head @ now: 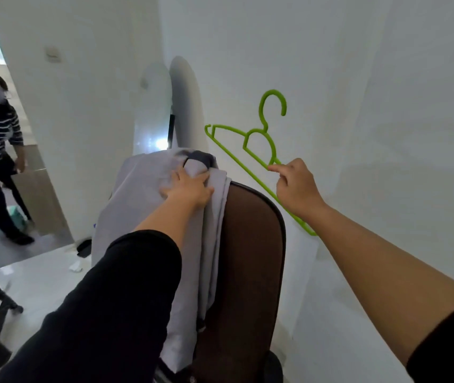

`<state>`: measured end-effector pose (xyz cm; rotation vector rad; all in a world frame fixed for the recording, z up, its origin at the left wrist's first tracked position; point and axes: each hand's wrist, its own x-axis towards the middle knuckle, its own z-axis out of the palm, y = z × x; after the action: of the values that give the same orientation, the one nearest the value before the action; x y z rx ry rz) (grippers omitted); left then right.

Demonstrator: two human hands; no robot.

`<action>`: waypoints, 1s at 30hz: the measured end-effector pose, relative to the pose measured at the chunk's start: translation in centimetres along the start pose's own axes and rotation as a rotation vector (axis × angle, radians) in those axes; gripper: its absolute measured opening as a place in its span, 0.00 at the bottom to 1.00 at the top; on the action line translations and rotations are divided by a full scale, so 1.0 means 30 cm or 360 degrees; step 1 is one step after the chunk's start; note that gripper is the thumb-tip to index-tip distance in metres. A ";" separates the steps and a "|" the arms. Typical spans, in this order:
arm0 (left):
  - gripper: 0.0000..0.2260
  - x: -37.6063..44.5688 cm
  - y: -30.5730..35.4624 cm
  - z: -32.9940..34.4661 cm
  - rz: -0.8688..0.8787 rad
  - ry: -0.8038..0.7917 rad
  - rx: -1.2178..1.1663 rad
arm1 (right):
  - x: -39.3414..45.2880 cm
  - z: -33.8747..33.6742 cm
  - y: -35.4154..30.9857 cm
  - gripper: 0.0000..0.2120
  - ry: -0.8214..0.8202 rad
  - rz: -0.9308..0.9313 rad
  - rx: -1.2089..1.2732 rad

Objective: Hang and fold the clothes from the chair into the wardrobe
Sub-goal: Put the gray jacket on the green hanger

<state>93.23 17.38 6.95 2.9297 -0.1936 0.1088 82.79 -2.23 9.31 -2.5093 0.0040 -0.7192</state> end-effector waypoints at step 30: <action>0.20 -0.608 -0.635 -0.616 0.0308 0.0511 -0.2390 | -0.387 0.069 -0.836 0.40 0.0090 0.0016 0.0270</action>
<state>76.70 41.93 19.68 1.3747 -0.3141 0.2942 70.42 22.05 14.35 -2.3255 -0.0233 -0.7538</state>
